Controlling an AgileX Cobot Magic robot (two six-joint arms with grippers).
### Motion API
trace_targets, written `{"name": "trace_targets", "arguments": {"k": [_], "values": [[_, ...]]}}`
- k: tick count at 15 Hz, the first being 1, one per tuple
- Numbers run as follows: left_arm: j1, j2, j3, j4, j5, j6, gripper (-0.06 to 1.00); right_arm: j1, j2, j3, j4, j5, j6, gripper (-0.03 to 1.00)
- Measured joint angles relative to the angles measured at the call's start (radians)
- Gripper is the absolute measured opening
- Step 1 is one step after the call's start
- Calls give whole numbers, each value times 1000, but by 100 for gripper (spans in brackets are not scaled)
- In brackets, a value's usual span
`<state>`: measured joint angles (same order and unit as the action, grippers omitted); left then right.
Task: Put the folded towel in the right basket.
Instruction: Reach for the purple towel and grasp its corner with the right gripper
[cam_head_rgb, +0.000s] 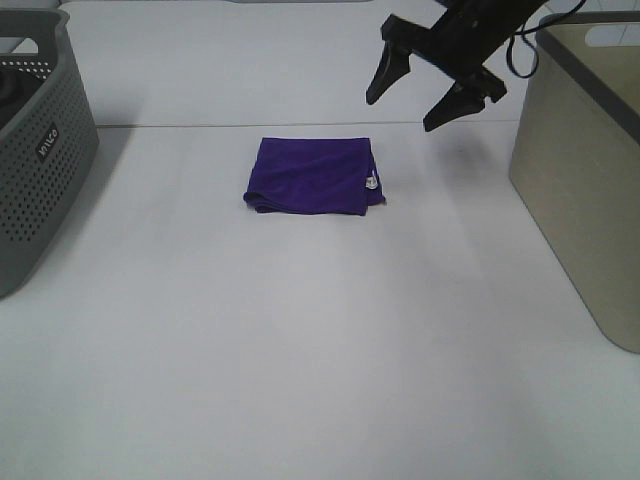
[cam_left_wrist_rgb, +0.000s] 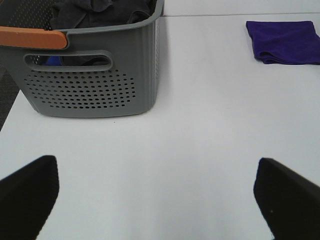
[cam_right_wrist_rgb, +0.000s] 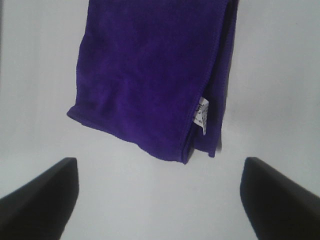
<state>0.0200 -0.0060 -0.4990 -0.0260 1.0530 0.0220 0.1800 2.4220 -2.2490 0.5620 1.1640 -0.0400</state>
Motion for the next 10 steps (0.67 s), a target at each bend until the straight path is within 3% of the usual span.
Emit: {"name": "trace_targets", "arguments": {"k": [5,10], "values": [[0,0,0,2,0,-1,99,13,119,-7,26,-185,-1,83],[0,0,0,2,0,-1,99,13,190,-7,26,-231,-2,82]]}}
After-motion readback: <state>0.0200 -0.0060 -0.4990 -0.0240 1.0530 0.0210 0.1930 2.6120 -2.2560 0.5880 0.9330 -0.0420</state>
